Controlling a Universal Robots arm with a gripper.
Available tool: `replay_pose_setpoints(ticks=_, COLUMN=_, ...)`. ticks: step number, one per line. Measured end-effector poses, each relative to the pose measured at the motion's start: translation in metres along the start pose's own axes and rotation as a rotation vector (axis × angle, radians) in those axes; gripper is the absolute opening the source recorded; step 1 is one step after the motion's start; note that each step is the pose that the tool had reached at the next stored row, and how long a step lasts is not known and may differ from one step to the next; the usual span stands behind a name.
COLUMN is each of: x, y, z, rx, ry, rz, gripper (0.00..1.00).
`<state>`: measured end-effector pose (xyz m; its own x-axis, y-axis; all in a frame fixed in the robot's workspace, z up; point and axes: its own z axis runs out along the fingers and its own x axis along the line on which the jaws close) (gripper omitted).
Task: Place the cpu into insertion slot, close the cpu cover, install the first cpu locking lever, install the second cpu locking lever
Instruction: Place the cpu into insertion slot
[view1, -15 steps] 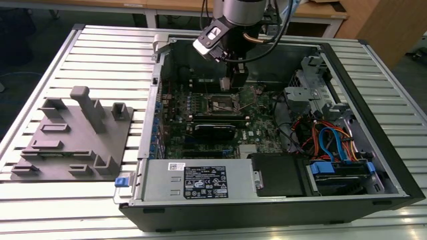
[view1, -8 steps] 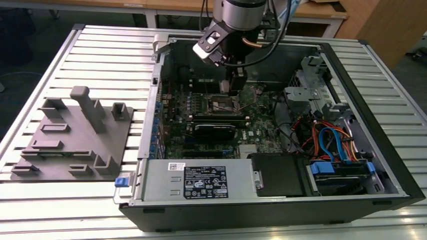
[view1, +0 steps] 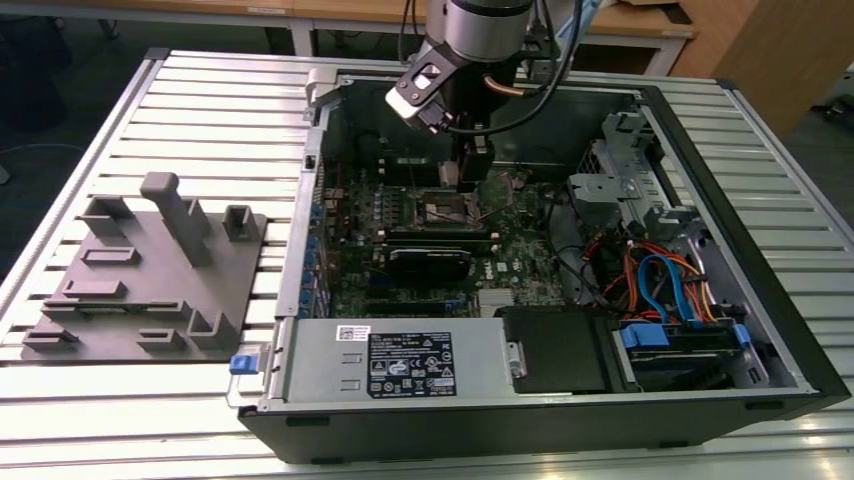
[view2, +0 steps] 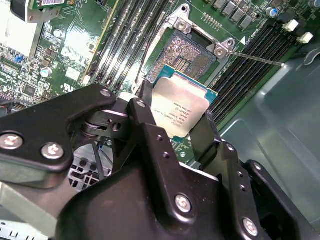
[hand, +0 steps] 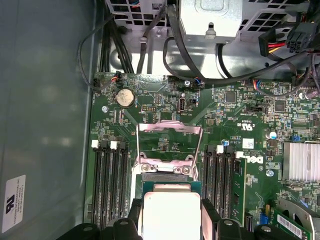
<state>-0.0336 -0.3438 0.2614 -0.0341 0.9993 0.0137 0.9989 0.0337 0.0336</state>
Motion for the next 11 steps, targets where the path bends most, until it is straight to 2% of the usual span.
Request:
replay_pose_setpoints(ticks=6, x=0.0000, y=-0.0003, z=0.0017, rx=-0.0002, ry=0.0002, rz=0.000, gripper=0.54)
replay_pose_setpoints(ticks=11, x=-0.0001, y=-0.0024, z=0.0100, rx=0.0000, ry=0.0000, rz=0.000, gripper=0.54)
